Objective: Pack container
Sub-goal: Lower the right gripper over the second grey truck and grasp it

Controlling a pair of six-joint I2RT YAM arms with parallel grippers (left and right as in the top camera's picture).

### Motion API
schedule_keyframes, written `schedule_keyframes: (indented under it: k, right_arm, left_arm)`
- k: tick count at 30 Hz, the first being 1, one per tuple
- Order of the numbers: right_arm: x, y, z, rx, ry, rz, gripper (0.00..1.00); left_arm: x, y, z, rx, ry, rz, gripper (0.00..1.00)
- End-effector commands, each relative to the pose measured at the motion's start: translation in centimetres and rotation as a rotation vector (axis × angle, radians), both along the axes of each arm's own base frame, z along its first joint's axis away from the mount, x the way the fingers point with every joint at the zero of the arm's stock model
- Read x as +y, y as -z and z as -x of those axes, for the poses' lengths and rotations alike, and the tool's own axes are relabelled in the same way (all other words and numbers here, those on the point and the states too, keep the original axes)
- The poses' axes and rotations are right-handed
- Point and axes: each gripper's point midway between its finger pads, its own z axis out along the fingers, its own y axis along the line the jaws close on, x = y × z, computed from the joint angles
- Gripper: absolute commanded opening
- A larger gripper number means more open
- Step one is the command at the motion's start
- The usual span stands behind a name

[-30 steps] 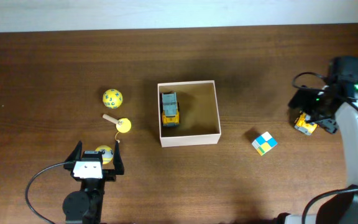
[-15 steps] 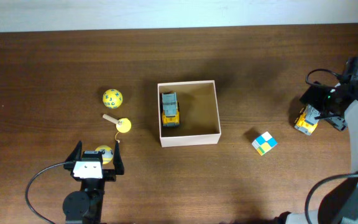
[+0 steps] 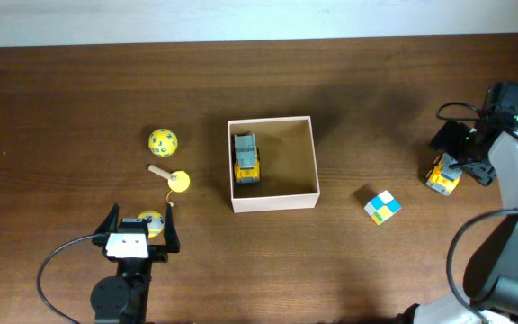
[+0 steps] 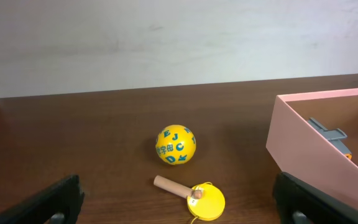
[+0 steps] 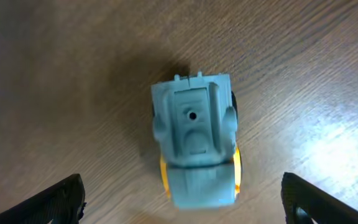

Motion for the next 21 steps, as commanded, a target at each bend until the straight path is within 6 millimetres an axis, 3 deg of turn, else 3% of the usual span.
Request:
schedule_keyframes:
  k: [1, 6, 21]
  right_arm:
    - [-0.6, 1.9, 0.2, 0.046, 0.005, 0.008, 0.95]
    - [-0.8, 3.4, -0.1, 0.067, 0.005, 0.003, 0.95]
    - [-1.2, 5.0, -1.1, 0.057, 0.013, 0.004, 0.94]
  left_arm:
    - [0.0, 0.2, 0.0, 0.003, 0.003, -0.015, 0.99]
    - [0.0, 0.2, 0.0, 0.003, 0.003, -0.015, 0.99]
    - [0.0, 0.2, 0.0, 0.003, 0.003, -0.015, 0.99]
